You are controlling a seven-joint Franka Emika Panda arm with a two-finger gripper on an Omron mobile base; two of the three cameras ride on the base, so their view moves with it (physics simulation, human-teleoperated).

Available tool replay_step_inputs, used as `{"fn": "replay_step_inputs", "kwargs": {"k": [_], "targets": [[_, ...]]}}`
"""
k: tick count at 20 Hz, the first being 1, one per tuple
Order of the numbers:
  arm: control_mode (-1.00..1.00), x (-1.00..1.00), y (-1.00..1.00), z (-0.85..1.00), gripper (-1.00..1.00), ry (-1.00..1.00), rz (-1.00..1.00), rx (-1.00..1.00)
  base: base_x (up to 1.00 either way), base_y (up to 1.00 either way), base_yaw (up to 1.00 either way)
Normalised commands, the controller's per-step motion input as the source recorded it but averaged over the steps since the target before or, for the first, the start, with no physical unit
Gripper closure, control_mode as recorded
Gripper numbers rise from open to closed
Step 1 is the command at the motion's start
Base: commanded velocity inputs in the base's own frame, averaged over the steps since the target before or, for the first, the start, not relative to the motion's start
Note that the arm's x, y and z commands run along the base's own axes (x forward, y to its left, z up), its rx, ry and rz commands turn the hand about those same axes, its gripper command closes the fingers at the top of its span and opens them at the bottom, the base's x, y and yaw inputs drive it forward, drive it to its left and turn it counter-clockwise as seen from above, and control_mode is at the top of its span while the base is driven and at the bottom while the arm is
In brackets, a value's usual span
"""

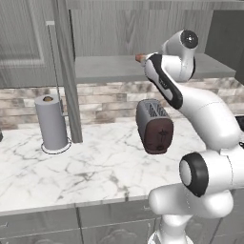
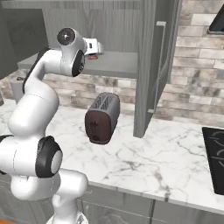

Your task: Locate and retrieve the bar soap and sponge from the cabinet. Place them next to the sink.

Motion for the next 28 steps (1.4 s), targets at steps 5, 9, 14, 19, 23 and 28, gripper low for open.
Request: {"fn": "replay_step_inputs", "kwargs": {"k": [5,9,14,19,23,28], "targets": [[-1.00,0.34,0.00,-0.04,-1.00,-0.02,0.00,0.00,0.00,0.00,0.00],[-1.00,0.27,0.00,-0.12,-1.00,-0.01,0.00,0.00,0.00,0.00,0.00],[-1.00,0.25,0.07,-0.10,-1.00,0.01,0.00,0.00,0.00,0.00,0.00],[-1.00,0.27,0.09,-0.03,-1.00,0.00,0.00,0.00,0.00,0.00,0.00],[-1.00,0.32,0.04,-0.04,-1.00,0.00,0.00,0.00,0.00,0.00,0.00],[-1.00,0.36,0.00,-0.01,-1.00,0.00,0.00,0.00,0.00,0.00,0.00]]}}
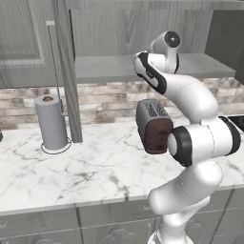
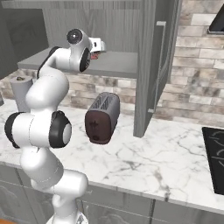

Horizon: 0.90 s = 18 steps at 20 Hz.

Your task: Locate and retrieve the bar soap and sponge from the cabinet. Place them next to the sink.

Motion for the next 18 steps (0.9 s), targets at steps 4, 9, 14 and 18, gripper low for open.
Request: {"fn": "replay_step_inputs", "kwargs": {"k": [4,9,14,18], "targets": [[-1.00,0.25,0.00,-0.04,-1.00,0.00,0.00,0.00,0.00,0.00,0.00],[-1.00,0.13,0.00,-0.07,-1.00,0.00,0.00,0.00,0.00,0.00,0.00],[-1.00,0.07,0.03,-0.14,1.00,0.00,0.00,0.00,0.00,0.00,0.00],[-1.00,0.00,0.03,-0.05,1.00,0.01,0.02,0.01,0.00,0.00,0.00]]}}
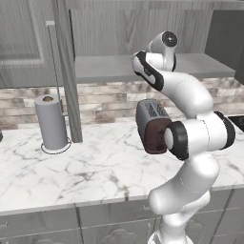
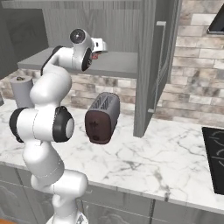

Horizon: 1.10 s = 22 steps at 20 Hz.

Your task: Locate and retrieve the bar soap and sponge from the cabinet. Place them next to the sink.

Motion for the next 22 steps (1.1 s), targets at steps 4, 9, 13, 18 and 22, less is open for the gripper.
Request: {"fn": "replay_step_inputs", "kwargs": {"k": [4,9,13,18,22], "targets": [[-1.00,-0.01,0.00,0.00,1.00,0.00,0.00,0.00,0.00,0.00,0.00],[-1.00,-0.16,0.14,0.00,1.00,-0.09,-0.11,0.01,0.00,0.00,0.00],[-1.00,-0.40,0.14,0.00,1.00,-0.10,-0.20,0.03,0.00,0.00,0.00],[-1.00,-0.67,0.09,0.00,1.00,-0.03,-0.23,0.03,0.00,0.00,0.00],[-1.00,-0.79,0.00,0.00,1.00,0.00,-0.22,0.03,0.00,0.00,0.00]]}}
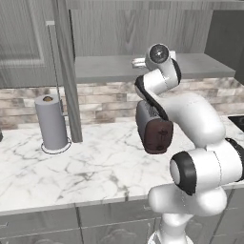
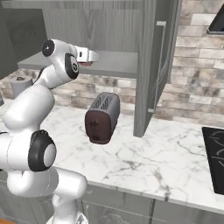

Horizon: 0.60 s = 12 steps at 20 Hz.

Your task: Locate and retrieve the bar soap and sponge from the cabinet. Place them next to the sink.

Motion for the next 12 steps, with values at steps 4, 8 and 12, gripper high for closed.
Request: {"fn": "replay_step_inputs", "kwargs": {"k": [4,8,12], "targets": [[-1.00,-0.68,-0.03,0.00,1.00,0.00,-0.23,0.04,0.00,0.00,0.00],[-1.00,-0.64,-0.22,0.27,1.00,0.06,-0.17,0.16,0.00,0.00,0.00],[-1.00,-0.64,-0.05,0.34,1.00,0.14,-0.11,0.13,0.00,0.00,0.00]]}}
